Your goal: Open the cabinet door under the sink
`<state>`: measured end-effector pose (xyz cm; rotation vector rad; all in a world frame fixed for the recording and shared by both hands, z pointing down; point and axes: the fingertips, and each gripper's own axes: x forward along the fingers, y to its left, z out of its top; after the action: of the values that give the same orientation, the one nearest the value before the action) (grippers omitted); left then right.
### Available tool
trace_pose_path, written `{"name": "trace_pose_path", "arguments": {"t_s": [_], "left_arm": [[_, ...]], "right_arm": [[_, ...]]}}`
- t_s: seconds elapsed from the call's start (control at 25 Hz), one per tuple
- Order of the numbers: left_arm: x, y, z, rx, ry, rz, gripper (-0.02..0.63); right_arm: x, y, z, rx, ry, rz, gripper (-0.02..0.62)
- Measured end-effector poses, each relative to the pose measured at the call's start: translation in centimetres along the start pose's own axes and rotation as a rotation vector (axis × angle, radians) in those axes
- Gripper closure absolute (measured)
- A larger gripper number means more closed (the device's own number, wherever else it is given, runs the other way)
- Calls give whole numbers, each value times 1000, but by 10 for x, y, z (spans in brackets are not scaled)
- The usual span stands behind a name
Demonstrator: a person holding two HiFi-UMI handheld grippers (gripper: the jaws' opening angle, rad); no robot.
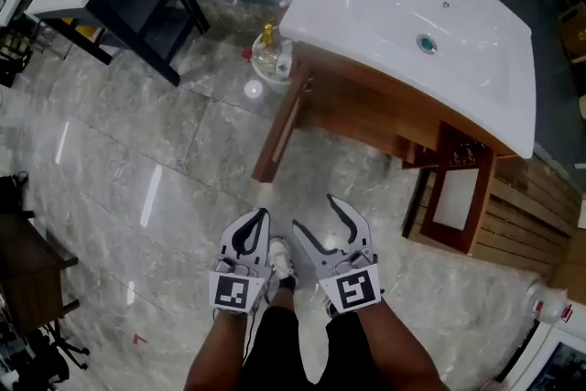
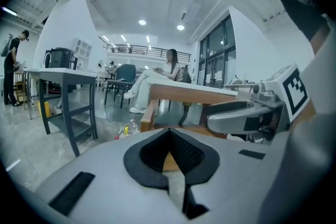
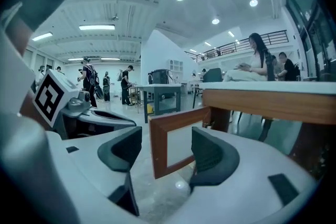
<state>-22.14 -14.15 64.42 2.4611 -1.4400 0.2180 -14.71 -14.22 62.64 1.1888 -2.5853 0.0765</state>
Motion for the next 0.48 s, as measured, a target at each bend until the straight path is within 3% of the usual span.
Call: {"name": "trace_pose_path", "arguments": {"t_s": [0.2, 0.36, 0.48], "left_arm": [[1, -50, 68, 29, -54, -65, 584], [-10, -83, 115, 60, -64, -102, 584], [-15, -106, 153, 90, -91, -123, 584]], "right_arm": [[-57, -39, 53, 0, -62, -139, 390], [-104, -62, 100, 20, -131, -251, 521], [-141, -76, 132, 71, -169, -325, 560]]}}
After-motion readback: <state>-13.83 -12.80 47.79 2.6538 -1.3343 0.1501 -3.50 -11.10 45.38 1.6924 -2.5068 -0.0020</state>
